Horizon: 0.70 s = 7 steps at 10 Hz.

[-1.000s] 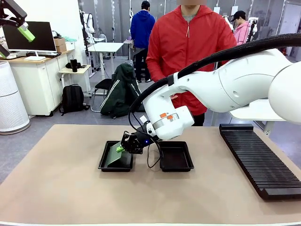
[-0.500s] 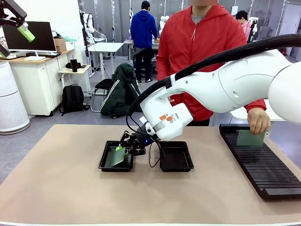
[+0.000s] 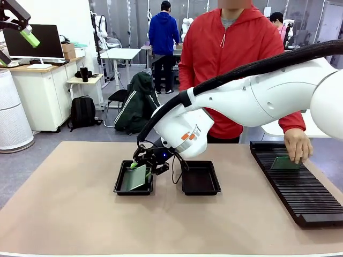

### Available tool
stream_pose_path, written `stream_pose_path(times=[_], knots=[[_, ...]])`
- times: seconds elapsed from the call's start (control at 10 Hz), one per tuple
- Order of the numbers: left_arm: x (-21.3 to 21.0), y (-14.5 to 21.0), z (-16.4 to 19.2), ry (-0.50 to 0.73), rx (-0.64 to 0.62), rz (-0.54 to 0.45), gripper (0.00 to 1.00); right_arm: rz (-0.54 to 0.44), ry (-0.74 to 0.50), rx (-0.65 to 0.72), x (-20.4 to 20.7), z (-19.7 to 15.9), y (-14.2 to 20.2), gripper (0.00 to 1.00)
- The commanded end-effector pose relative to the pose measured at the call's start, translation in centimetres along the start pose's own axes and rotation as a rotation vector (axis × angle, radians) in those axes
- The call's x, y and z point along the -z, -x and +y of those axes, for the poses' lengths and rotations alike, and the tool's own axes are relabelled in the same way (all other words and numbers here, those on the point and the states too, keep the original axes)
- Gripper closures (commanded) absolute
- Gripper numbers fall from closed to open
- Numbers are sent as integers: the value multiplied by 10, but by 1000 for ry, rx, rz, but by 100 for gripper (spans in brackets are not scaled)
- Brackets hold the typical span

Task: Inspect and transfer BCBs to ESD trays.
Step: Pick up the Blank PCB from the PCB Rack and place it in the left ESD tray.

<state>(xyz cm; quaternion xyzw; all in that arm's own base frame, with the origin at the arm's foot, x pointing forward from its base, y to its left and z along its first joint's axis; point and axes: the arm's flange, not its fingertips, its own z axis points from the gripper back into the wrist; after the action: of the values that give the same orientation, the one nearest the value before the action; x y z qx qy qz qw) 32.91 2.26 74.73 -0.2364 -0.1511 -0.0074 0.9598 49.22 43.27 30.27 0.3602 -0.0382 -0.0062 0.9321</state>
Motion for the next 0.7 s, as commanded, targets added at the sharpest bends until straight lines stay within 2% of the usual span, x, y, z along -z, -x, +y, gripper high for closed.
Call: stream_pose_path(times=[0.0, 0.3, 0.6], knots=[[1, 2, 1, 0, -2, 0, 0, -9, 70, 1, -12, 19, 0, 20], [1, 2, 1, 0, -2, 0, 0, -14, 180, -5, -23, 34, 1, 1], [1, 2, 1, 0, -2, 0, 0, -27, 305, -24, -40, 49, 11, 0]])
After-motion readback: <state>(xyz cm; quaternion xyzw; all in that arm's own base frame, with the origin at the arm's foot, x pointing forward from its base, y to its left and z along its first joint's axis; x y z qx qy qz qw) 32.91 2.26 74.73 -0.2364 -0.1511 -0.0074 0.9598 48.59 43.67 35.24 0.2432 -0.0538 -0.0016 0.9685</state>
